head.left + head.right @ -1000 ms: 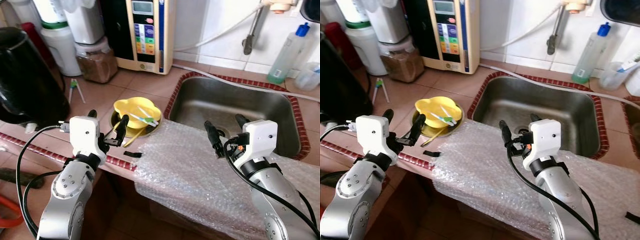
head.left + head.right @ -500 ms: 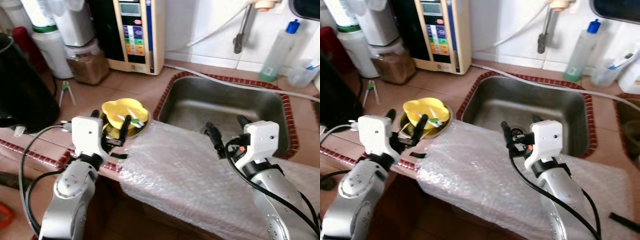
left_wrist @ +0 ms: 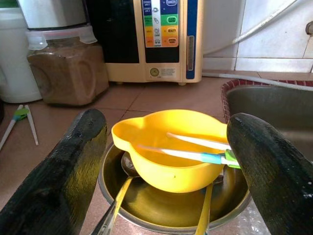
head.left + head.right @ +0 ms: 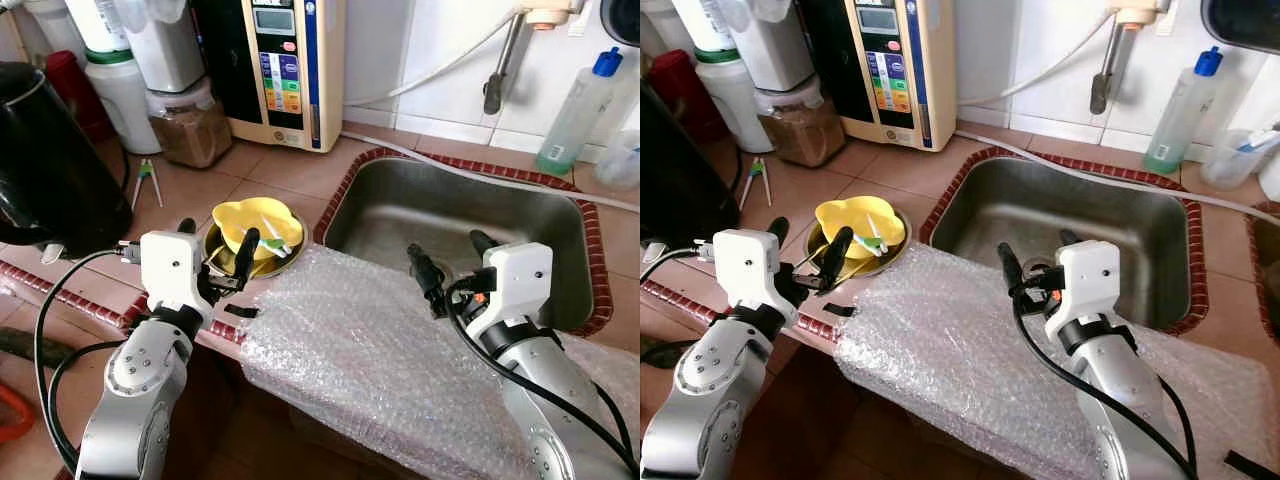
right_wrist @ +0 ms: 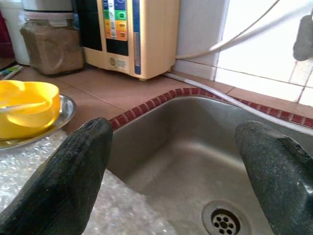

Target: Kitchen organization

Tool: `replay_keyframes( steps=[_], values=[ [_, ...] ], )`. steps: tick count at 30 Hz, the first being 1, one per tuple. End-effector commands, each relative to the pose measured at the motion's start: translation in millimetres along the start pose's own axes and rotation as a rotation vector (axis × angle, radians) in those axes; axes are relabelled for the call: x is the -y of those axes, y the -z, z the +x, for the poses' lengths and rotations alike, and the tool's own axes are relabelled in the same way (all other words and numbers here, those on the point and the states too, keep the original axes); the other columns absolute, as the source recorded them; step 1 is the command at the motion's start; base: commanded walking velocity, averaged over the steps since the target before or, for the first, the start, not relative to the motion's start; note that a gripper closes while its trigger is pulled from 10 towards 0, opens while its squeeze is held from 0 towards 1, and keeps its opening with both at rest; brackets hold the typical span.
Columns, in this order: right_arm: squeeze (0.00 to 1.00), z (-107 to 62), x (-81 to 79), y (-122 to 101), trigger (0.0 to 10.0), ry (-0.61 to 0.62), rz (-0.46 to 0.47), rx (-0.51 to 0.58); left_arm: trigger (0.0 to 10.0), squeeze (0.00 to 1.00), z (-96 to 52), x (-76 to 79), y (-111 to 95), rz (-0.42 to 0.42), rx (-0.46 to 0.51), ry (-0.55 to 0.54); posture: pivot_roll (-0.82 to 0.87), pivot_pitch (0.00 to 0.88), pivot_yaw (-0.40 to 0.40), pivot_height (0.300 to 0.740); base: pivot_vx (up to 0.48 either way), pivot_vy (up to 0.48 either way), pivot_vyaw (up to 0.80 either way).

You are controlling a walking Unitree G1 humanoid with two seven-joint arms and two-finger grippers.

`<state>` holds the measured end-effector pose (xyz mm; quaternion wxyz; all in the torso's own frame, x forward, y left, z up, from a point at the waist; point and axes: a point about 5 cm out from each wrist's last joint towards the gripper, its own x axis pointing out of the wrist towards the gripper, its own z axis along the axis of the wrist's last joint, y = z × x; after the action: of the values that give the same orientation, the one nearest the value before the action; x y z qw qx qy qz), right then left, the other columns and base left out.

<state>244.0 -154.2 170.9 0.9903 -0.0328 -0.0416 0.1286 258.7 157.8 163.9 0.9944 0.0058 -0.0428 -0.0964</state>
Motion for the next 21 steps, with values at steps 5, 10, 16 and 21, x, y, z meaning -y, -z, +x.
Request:
replay_keyframes(
  steps=[5,10,16,21],
  values=[
    [0.00,3.0,-1.5,-1.7,10.0,-0.014,-0.005,0.006,10.0,0.00,0.7,-2.0,2.6,0.008,-0.022,-0.005,-0.09,0.058,0.047,0.740,0.000,0.000,0.00],
    [0.00,4.3,-1.9,-1.2,10.0,-0.014,-0.007,0.005,10.0,0.00,0.9,-1.1,3.5,0.001,-0.026,0.000,-0.09,0.060,0.049,0.740,0.000,-0.247,0.00],
    [0.00,4.3,-1.9,-0.8,10.0,-0.010,-0.006,0.005,10.0,0.00,1.1,0.3,4.0,-0.001,-0.030,0.010,-0.09,0.060,0.050,0.740,0.000,-0.480,0.00],
    [0.00,4.3,-1.4,-0.7,10.0,-0.009,-0.007,0.003,10.0,0.00,1.5,0.8,4.1,-0.003,-0.029,0.006,-0.09,0.063,0.048,0.740,0.000,-0.452,0.00]
  ],
)
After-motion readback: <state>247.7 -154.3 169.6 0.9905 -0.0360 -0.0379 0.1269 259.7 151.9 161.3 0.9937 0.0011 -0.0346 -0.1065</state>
